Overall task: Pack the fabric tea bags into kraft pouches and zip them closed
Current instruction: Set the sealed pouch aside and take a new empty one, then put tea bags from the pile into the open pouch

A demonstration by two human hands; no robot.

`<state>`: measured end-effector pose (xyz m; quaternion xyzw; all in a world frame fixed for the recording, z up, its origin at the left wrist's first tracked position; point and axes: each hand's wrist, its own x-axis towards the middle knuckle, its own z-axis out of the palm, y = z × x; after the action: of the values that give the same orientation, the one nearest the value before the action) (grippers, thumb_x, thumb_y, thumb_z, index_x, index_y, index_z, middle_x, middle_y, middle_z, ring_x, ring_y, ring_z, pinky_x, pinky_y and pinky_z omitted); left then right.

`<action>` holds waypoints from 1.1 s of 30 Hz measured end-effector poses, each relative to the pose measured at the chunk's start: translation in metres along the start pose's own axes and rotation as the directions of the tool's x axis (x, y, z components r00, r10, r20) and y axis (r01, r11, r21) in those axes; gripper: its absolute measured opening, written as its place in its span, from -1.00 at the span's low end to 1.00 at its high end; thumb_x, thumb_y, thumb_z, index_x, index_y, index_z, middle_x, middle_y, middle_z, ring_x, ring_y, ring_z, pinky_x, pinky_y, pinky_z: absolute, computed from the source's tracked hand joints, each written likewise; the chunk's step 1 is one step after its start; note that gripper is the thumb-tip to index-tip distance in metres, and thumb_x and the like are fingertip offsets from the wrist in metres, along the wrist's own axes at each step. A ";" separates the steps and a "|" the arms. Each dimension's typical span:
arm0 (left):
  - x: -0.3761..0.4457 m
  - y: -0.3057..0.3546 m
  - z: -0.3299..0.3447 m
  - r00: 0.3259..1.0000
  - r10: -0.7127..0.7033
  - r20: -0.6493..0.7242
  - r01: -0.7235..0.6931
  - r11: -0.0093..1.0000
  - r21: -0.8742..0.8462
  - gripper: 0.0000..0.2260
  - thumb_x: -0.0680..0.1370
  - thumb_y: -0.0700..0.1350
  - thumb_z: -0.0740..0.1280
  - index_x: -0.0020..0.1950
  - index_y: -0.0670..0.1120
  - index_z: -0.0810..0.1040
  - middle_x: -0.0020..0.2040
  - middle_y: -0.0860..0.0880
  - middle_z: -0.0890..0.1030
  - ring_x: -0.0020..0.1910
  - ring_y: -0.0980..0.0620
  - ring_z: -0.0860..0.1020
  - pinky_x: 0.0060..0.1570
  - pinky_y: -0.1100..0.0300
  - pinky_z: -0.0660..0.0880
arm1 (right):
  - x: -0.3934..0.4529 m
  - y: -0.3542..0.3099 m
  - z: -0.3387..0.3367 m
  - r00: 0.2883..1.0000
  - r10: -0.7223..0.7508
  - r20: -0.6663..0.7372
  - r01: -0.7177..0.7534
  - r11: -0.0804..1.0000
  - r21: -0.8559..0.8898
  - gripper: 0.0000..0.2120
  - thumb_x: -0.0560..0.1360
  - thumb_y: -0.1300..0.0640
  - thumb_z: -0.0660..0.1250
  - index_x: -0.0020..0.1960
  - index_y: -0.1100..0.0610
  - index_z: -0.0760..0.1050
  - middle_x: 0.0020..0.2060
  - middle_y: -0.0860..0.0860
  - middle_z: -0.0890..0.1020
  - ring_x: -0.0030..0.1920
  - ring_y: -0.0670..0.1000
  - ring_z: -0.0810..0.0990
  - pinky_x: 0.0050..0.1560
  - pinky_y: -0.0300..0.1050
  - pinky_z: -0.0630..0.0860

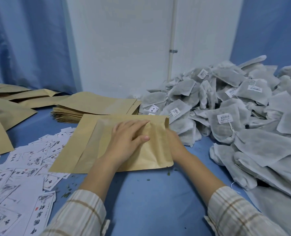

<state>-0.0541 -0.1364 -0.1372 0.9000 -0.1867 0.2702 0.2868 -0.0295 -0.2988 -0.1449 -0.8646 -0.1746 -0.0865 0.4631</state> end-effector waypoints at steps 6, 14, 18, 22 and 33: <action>0.012 -0.011 0.018 0.984 -0.116 -0.137 0.112 0.993 -0.035 -0.66 0.47 0.01 0.40 0.25 0.11 0.53 0.04 0.23 0.48 0.07 0.15 0.34 0.22 0.25 0.06 | 0.002 0.035 -0.022 0.885 -0.013 -0.466 0.017 1.000 0.004 -0.74 0.47 0.15 0.31 0.05 -0.15 0.58 -0.08 -0.14 0.64 -0.03 -0.16 0.58 -0.08 -0.42 0.41; 0.011 -0.021 0.018 0.973 -0.183 -0.139 0.177 0.983 -0.056 -0.67 0.43 0.03 0.43 0.19 0.18 0.56 0.00 0.29 0.49 0.05 0.17 0.33 0.20 0.20 0.09 | 0.009 0.063 -0.038 0.802 0.197 -0.563 -0.273 0.961 -0.053 -0.67 0.52 0.11 0.28 0.27 0.08 0.50 0.14 0.09 0.60 0.15 0.05 0.52 0.06 -0.32 0.27; 0.010 -0.023 0.010 0.950 -0.252 -0.186 0.238 0.966 -0.097 -0.67 0.43 0.03 0.43 0.19 0.17 0.57 0.08 0.21 0.55 0.12 0.11 0.37 0.25 0.11 0.14 | 0.004 0.058 -0.046 0.606 0.388 -0.694 -0.135 0.910 0.391 -0.75 0.45 0.16 0.27 0.07 -0.05 0.58 -0.08 -0.16 0.62 -0.07 -0.08 0.58 0.09 -0.20 0.50; 0.009 -0.017 0.006 0.948 -0.262 -0.181 0.244 0.963 -0.116 -0.67 0.42 0.01 0.45 0.17 0.17 0.58 0.11 0.16 0.59 0.14 0.06 0.40 0.31 0.03 0.18 | -0.002 0.053 -0.045 0.641 0.478 -0.601 0.003 0.781 0.624 -0.77 0.43 0.22 0.30 -0.09 -0.10 0.57 -0.03 -0.02 0.64 -0.27 -0.15 0.62 -0.30 -0.20 0.55; 0.010 0.007 0.006 0.973 -0.213 -0.085 0.176 0.931 -0.319 -0.59 0.32 0.00 0.52 -0.10 0.48 0.44 -0.09 0.45 0.49 0.04 0.29 0.39 0.30 -0.07 0.26 | -0.003 0.011 -0.024 0.967 0.152 0.202 -0.198 0.953 0.228 -0.85 0.50 0.25 0.31 0.03 0.07 0.54 -0.18 -0.14 0.60 -0.22 -0.23 0.56 -0.30 -0.48 0.46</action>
<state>-0.0476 -0.1474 -0.1326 0.8405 -0.1195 0.2604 0.4598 -0.0278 -0.3252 -0.1406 -0.8167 -0.1481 0.0569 0.5549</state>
